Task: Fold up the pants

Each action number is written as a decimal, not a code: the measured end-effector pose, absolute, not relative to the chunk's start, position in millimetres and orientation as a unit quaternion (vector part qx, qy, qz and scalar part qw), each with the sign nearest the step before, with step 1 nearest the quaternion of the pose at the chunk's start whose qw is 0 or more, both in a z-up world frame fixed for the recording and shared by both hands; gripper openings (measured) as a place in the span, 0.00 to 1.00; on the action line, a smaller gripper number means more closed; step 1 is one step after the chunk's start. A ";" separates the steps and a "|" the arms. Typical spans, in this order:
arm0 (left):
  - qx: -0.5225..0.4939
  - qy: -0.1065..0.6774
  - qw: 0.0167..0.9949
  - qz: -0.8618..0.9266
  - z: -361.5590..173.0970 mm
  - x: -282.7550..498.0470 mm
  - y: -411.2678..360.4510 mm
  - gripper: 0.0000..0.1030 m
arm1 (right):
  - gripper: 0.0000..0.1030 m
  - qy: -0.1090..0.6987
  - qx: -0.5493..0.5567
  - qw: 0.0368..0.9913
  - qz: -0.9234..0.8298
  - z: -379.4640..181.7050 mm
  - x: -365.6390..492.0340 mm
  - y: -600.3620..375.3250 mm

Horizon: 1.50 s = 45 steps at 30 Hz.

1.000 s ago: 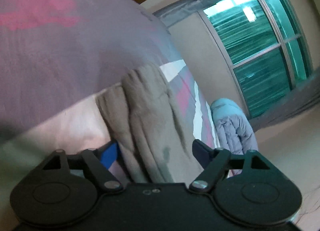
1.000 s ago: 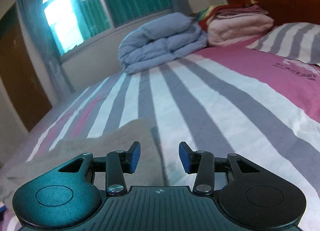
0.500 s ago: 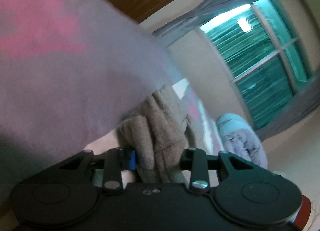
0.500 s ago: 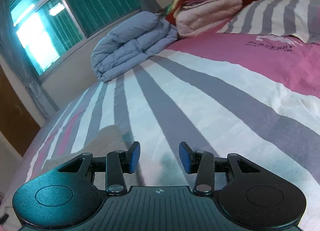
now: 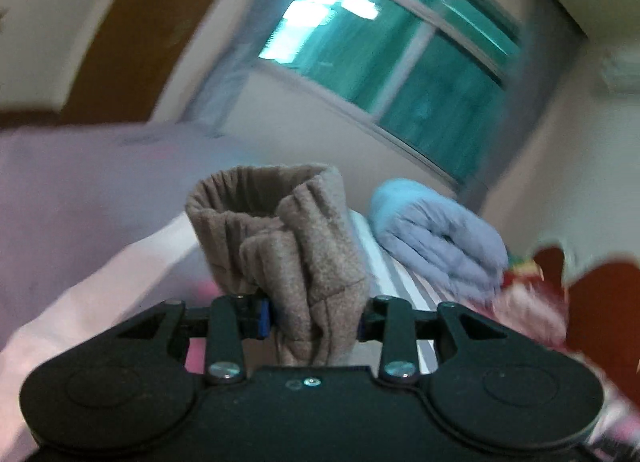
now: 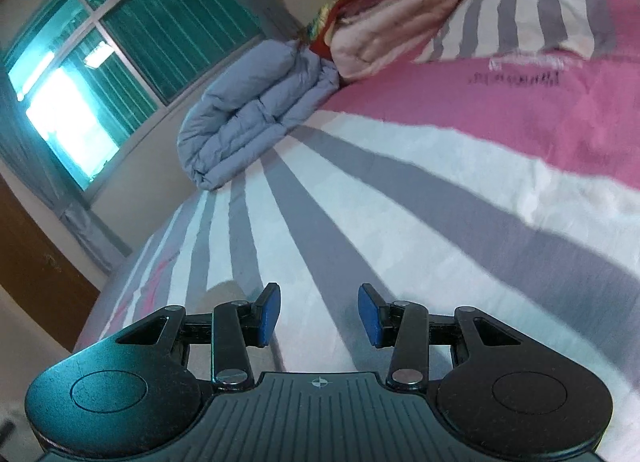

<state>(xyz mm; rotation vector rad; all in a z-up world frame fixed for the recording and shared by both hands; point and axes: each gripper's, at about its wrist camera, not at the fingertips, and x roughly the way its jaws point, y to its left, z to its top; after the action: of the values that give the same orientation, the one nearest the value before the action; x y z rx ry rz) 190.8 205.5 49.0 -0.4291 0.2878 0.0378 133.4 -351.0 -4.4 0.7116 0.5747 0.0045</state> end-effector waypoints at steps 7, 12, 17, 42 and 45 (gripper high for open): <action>-0.064 0.141 0.987 -0.042 58.7 226.9 66.1 0.25 | 0.42 0.251 0.329 0.910 -0.010 9.3 119.0 -384.9; -0.002 0.169 0.980 -0.110 35.6 237.1 -21.1 0.25 | 0.42 0.251 0.375 0.892 -0.042 -9.7 103.5 -406.1; 0.079 0.203 0.968 -0.127 -8.1 240.0 -91.9 0.24 | 0.42 0.258 0.395 0.880 -0.053 -16.8 105.3 -414.3; 0.091 0.136 0.975 -0.152 9.7 161.2 -51.0 0.75 | 0.42 0.261 0.403 0.874 -0.070 -23.0 103.2 -430.7; 0.096 0.144 0.982 -0.073 15.6 147.3 16.8 0.77 | 0.42 0.243 0.398 0.884 0.033 -11.3 103.6 -414.0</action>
<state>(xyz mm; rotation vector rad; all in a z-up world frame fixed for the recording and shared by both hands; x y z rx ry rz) 147.3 16.8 15.6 0.1927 0.2906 -0.1471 103.6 -414.0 -11.3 0.8279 0.5057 0.0693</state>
